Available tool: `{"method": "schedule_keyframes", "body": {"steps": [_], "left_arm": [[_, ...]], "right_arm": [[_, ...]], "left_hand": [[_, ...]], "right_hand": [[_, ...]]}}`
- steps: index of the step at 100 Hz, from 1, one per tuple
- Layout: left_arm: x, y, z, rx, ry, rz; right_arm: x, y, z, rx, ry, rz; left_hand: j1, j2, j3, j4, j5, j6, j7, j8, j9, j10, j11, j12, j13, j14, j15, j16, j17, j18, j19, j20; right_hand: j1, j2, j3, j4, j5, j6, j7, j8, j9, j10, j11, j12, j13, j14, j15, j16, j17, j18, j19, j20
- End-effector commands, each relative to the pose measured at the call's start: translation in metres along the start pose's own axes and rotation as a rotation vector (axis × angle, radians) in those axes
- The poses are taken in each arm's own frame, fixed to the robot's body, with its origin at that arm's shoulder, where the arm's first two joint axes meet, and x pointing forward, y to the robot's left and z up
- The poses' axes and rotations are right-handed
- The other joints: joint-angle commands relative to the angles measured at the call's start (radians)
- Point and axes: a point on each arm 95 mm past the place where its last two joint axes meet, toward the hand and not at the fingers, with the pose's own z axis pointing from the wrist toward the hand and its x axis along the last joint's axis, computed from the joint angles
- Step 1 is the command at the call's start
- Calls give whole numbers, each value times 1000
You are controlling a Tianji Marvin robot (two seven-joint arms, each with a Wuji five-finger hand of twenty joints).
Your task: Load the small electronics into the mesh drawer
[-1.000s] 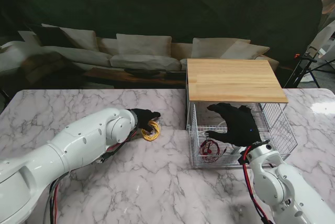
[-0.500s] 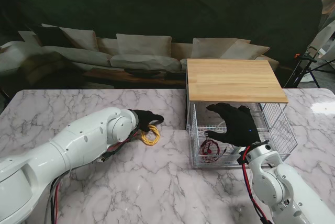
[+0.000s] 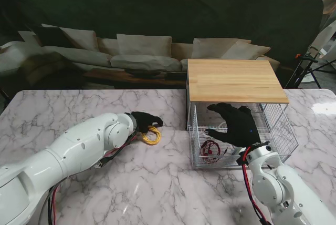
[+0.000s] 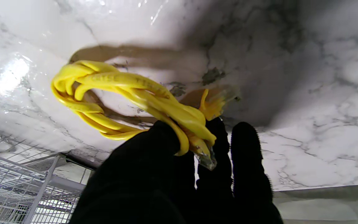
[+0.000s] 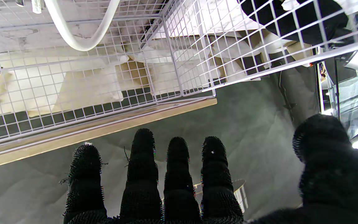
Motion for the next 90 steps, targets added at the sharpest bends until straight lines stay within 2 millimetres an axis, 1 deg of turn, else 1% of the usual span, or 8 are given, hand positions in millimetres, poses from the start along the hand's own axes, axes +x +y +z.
{"method": "schedule_keyframes", "body": {"steps": [1,21,45,57,64,74,78,90], "left_arm": [[-2,2,-2,-8,1,8],[1,-6,-13,55,9,3],[6,-24,-41,140,9,5],[11,-35,-62,201,3,-8],[13,-40,-75,226,9,-10],[19,-44,-92,263,24,-27],[22,-45,-97,279,28,-38],[28,-52,-111,306,32,-62]], "right_arm": [[1,-2,-1,2,-5,4],[0,-1,-2,1,-4,5],[2,2,-3,2,-5,21],[7,6,-5,0,27,14],[11,10,-7,-7,63,-6],[20,15,-9,-22,118,-35],[24,16,-10,-31,139,-52],[36,15,-9,-44,198,-83]], "left_hand": [[71,-29,33,4,12,30,3,12,58,-35,-4,-13,43,4,24,32,23,23,52,38],[71,-23,40,8,38,13,-4,3,53,-26,2,3,49,5,35,43,40,29,59,54],[71,-32,53,6,36,15,-4,1,56,-20,8,8,54,10,37,47,43,32,63,66],[71,-34,55,5,39,22,-12,-3,59,-13,8,5,57,10,36,46,43,34,61,70],[71,-33,59,7,45,24,-16,-5,56,-13,11,10,55,7,39,51,43,34,60,71],[71,-36,62,7,53,24,-17,-5,60,-11,13,13,59,8,40,53,45,37,60,74],[71,-38,65,8,54,24,-20,-6,60,-9,12,12,59,10,40,53,45,37,60,74],[71,-38,69,5,61,24,-28,-9,60,-4,9,13,59,12,37,56,42,44,55,76]], "right_hand": [[17,36,-17,17,4,16,-2,17,-23,8,18,4,-14,-6,-1,-5,-26,14,-8,1],[23,51,-33,18,3,16,-2,19,-23,5,18,5,-16,-6,0,-5,-27,15,-7,0],[16,42,-47,21,-5,11,-6,20,-21,10,17,5,-18,0,0,-4,-26,16,-6,-1],[-24,-41,8,19,-76,-86,-47,7,-36,2,2,0,-34,3,-20,-15,-31,12,-16,-6],[-27,-99,30,15,-118,-110,-69,-2,-51,-2,-4,-2,-40,4,-29,-21,-33,10,-21,-8],[-36,-200,109,5,-123,-160,5,55,-91,-11,-12,-14,-48,6,-45,-33,-35,9,-34,-13],[-24,-231,124,7,-131,-192,58,114,-97,-15,-2,-10,-47,7,-49,-38,-33,12,-38,-15],[5,-268,142,13,-130,-260,99,208,-128,-19,11,-9,-57,10,-56,-47,-32,15,-46,-26]]}}
